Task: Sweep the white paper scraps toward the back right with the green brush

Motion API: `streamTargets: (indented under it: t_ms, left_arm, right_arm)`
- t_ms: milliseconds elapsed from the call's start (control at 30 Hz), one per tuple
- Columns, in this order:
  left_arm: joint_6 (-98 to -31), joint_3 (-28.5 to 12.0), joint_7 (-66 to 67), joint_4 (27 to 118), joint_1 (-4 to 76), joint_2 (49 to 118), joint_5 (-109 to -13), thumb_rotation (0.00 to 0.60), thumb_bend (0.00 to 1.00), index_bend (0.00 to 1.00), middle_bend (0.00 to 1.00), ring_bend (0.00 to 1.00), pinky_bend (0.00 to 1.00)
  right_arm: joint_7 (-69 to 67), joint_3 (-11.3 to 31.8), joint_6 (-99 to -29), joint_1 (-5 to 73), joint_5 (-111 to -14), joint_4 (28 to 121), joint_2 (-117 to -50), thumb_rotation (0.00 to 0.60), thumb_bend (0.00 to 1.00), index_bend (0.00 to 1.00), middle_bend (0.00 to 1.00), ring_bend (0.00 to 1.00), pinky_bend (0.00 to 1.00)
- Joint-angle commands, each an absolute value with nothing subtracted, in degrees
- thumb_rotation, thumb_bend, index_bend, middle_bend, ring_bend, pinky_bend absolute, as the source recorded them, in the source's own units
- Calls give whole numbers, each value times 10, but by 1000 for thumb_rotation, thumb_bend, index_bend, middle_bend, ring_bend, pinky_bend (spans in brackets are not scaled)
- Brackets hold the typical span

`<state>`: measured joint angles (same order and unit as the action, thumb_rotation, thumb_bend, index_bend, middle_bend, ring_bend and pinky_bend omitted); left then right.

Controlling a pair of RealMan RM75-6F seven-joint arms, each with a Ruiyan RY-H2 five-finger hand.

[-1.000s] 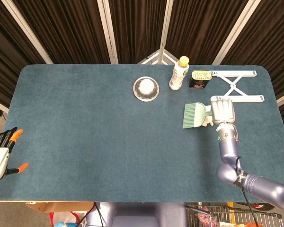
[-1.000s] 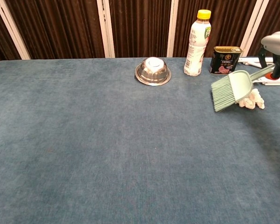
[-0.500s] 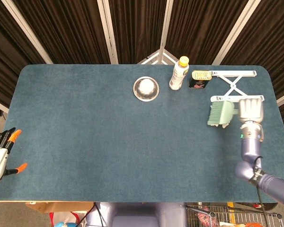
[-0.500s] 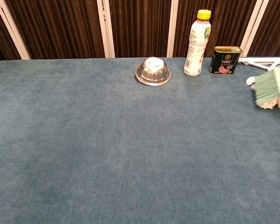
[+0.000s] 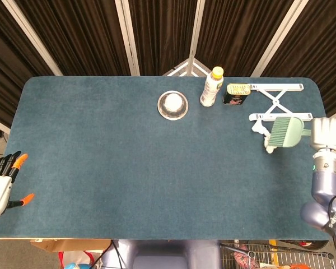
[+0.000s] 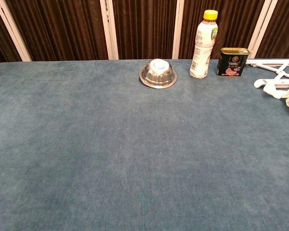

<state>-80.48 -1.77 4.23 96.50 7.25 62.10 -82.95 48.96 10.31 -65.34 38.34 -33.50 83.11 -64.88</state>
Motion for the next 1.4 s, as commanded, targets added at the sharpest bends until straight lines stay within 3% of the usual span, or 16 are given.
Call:
streamTargets:
  t_ms: [33,233,467,867,1100,1133,1200,1233,1333,1400]
  left_arm:
    - [-805,-17,42,965,72,622,-831,600,0,0,0,0,0]
    - [-812,-17,45,961,71,626,-837,600,0,0,0,0,0]
    - [-817,-17,48,955,70,631,-841,600,0,0,0,0,0]
    - [-817,-18,50,950,69,632,-838,600,0,0,0,0,0]
    - [-814,-17,50,950,69,630,-836,600,0,0,0,0,0]
    - [-814,-17,50,951,69,630,-836,600,0,0,0,0,0]
    - [-813,-17,51,951,69,630,-835,600,0,0,0,0,0]
    - [-813,-16,52,952,69,630,-835,600,0,0,0,0,0]
    - [-809,-15,54,954,69,628,-833,600,0,0,0,0,0]
    - [-809,-15,55,954,70,628,-833,600,0,0,0,0,0]
  right_arm:
    - [451,102,-696,357,-403,935,-598,600,489,805,950,966,899]
    - [420,84,-725,330,-466,1054,-580,600,489,804,950,966,899]
    - [442,44,-748,315,-530,1114,-625,600,488,805,950,966,899]
    - [440,40,-757,310,-526,1080,-752,600,488,805,950,966,899]
    - [448,42,-754,308,-499,1053,-788,600,488,796,950,953,899]
    - [448,41,-753,308,-495,1049,-790,600,488,763,950,945,893]
    - [451,39,-751,306,-489,1044,-793,600,466,582,933,904,853]
    - [453,38,-750,305,-485,1042,-793,600,433,422,899,863,813]
    - [470,34,-740,305,-449,1048,-786,600,357,108,807,774,747]
    - [481,35,-738,306,-429,1054,-780,600,341,28,775,744,722]
